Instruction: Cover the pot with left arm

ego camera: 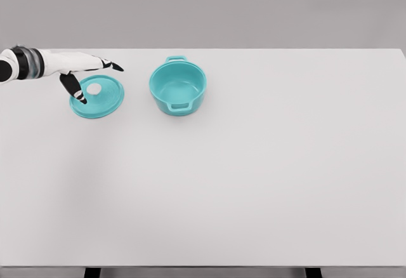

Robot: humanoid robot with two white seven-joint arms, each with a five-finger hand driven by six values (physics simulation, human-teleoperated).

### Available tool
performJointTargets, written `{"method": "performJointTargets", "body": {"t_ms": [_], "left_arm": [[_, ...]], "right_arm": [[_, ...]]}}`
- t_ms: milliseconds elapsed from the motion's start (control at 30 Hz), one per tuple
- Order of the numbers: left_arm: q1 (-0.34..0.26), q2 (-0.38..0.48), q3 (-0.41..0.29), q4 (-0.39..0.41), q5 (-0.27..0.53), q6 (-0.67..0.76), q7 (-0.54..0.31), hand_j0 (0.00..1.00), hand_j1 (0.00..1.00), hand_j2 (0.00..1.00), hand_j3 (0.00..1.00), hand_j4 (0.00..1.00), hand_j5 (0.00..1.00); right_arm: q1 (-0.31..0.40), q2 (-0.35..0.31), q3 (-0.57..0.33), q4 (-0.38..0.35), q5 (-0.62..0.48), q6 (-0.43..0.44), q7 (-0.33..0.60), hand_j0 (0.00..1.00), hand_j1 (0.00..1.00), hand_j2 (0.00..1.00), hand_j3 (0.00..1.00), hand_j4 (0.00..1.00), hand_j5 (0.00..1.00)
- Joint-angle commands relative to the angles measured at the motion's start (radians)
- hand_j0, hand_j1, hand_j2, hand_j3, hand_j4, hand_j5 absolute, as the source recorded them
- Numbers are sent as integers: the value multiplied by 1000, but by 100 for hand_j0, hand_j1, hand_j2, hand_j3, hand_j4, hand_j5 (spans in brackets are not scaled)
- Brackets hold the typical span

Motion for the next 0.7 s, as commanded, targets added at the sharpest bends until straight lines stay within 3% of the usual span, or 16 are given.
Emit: {"method": "performJointTargets", "body": {"t_ms": [0,200,400,667], "left_arm": [[0,-13,4,16,2,5,0,100,100,100,100,100,100],[0,-23,4,32,1,9,0,100,100,100,100,100,100],[0,-19,4,33,1,13,0,88,88,88,88,88,88],[2,-13,2,44,-4,15,0,88,88,88,88,88,88]], "right_arm": [[0,0,0,0,0,0,0,100,100,100,100,100,100],[0,0,0,0,0,0,0,100,100,100,100,100,100],[0,0,0,1,0,0,0,100,100,100,100,100,100],[0,0,0,0,0,0,0,100,100,100,100,100,100]]}}
